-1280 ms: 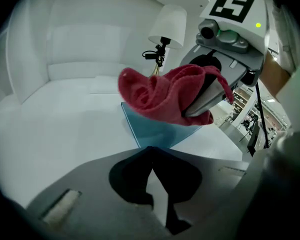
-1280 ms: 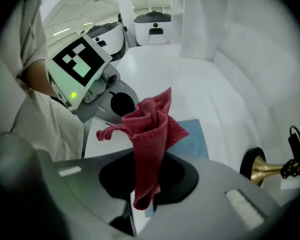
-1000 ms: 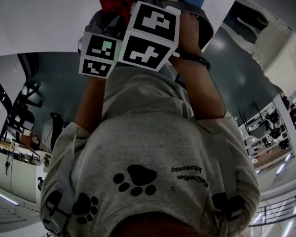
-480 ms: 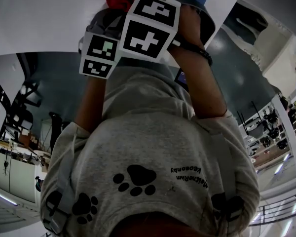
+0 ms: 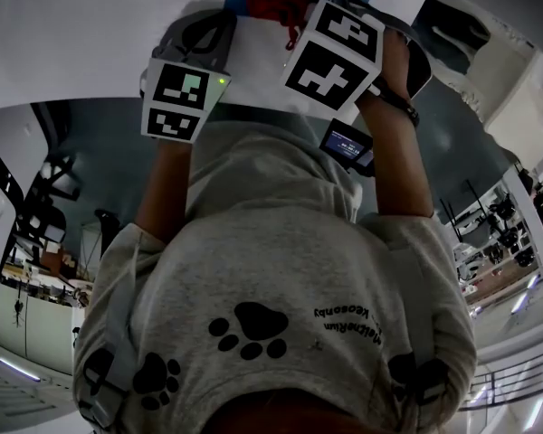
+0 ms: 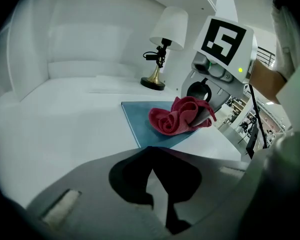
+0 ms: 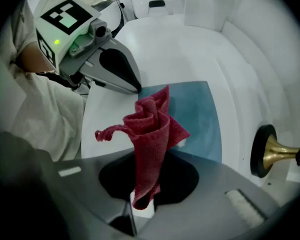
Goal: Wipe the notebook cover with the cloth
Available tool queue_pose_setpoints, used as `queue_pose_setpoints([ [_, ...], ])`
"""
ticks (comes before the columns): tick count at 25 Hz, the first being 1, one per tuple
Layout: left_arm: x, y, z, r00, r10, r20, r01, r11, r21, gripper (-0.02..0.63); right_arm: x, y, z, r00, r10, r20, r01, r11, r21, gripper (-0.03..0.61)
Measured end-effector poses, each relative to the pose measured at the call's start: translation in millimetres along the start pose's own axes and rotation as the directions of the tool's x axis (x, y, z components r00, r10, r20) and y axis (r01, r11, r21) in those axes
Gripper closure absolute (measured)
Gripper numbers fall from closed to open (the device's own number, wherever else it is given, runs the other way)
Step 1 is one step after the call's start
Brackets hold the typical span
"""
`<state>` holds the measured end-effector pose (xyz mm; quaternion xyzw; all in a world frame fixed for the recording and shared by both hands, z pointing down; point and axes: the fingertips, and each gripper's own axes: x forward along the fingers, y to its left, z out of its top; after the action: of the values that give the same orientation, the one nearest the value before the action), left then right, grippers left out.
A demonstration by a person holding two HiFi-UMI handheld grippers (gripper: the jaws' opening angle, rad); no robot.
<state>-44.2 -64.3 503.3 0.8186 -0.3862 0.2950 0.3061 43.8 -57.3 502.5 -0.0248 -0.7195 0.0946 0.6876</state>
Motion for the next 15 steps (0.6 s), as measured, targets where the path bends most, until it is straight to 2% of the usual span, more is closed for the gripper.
queue_pose_setpoints([
  [15, 3.8, 0.6, 2.6, 1.0, 0.001, -0.009, -0.001, 1.0, 0.026, 0.618, -0.5, -8.1, -75.7, 0.995, -0.029, -0.093, 0.039, 0.994, 0.103, 0.525],
])
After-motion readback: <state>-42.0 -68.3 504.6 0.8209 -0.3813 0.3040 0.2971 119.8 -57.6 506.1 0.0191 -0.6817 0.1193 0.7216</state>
